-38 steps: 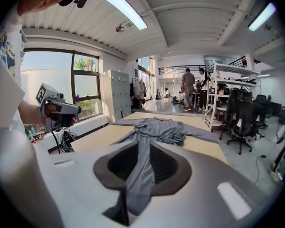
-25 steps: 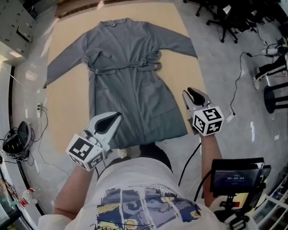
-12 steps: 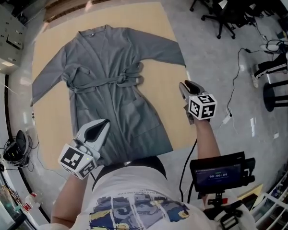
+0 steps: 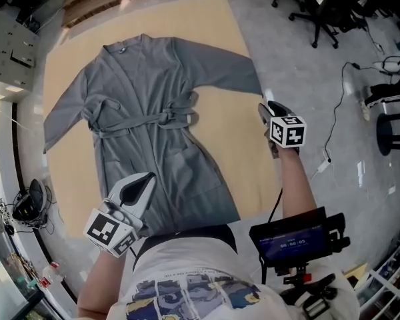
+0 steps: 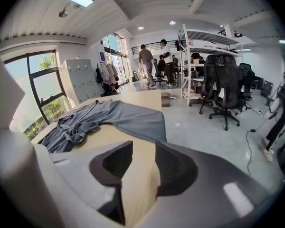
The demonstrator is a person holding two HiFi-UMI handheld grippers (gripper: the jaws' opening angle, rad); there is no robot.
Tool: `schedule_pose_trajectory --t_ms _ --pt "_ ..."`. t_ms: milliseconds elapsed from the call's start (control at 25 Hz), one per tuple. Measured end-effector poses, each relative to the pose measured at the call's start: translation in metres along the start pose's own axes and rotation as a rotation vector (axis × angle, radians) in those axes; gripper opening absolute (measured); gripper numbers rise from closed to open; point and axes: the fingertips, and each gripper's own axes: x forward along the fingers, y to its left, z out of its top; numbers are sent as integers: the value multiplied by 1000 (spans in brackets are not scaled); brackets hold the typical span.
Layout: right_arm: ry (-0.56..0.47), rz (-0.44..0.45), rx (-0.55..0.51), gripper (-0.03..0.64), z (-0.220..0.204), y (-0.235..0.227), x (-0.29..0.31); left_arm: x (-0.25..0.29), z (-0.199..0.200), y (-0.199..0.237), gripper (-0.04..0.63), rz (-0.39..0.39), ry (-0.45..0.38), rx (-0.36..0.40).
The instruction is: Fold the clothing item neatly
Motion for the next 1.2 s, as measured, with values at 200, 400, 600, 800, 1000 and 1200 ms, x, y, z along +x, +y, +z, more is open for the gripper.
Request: schedule_pose_trajectory --t_ms 200,400,600,800,1000,1200 --pt "17 21 58 163 -5 -26 27 9 -2 3 4 4 16 -25" --pt "31 51 86 176 -9 -40 48 12 -10 3 3 8 39 -43" --pt "54 95 119 193 -12 -44 66 13 -16 10 3 22 57 -57" --pt "37 150 214 193 -14 -49 73 14 -19 12 3 22 63 -70" --pt "9 223 287 193 -14 -43 79 11 -21 16 3 24 54 -110" --pt "3 281 357 181 -15 -37 80 11 -24 18 4 27 52 -124"
